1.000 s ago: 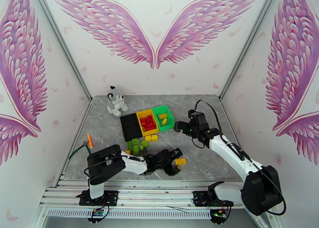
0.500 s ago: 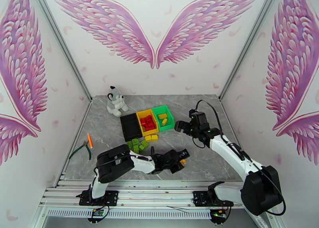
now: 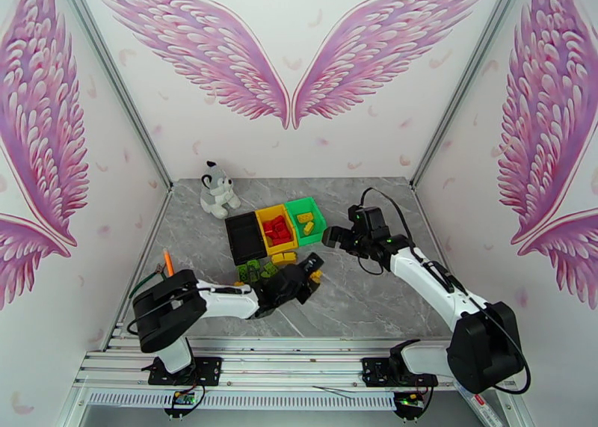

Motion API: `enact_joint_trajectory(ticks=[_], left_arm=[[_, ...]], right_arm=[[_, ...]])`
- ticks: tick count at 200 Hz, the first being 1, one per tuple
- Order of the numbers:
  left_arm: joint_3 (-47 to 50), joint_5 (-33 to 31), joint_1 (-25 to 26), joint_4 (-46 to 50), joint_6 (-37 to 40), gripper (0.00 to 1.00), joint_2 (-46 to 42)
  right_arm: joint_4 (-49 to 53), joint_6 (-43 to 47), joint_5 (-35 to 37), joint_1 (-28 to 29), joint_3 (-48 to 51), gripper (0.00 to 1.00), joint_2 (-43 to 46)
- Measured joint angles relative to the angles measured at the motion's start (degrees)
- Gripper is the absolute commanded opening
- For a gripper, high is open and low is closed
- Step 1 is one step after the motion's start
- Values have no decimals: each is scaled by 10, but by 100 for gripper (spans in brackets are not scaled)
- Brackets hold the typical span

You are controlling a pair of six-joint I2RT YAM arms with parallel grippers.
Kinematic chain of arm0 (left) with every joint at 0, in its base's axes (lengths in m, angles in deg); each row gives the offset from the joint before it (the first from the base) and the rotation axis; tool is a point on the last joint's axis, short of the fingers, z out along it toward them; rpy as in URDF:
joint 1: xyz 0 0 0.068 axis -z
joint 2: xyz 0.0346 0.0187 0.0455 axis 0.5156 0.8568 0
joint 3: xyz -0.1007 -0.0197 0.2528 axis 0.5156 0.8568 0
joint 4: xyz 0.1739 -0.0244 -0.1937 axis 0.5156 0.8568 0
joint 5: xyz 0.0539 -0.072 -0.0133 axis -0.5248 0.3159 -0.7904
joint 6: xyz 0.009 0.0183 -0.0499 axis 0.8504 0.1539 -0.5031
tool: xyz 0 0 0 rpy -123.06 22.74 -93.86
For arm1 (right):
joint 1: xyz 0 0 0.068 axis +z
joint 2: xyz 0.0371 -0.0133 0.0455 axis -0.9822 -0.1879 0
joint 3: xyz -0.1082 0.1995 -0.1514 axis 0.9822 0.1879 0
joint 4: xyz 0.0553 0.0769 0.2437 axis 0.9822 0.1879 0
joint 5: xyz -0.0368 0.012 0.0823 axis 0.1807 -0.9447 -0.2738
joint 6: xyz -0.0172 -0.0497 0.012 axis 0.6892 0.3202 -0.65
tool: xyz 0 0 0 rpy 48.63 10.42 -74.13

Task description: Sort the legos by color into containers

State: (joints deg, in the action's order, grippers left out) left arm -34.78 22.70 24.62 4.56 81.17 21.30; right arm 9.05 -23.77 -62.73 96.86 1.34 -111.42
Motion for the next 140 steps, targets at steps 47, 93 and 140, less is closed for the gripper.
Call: enact_joint_trajectory(ticks=[47,93,140], left_arm=[[-88,-21,-69,96,-24,28,-15],[-262,-5,-121,171,-35,30,53],[-426,33,-157,228,-44,42,176]], right_arm=[[-9,-14,-35,1,67,100,55],[-29,-24,-46,1,83,99,72],[-35,-24,-49,1,84,99,72]])
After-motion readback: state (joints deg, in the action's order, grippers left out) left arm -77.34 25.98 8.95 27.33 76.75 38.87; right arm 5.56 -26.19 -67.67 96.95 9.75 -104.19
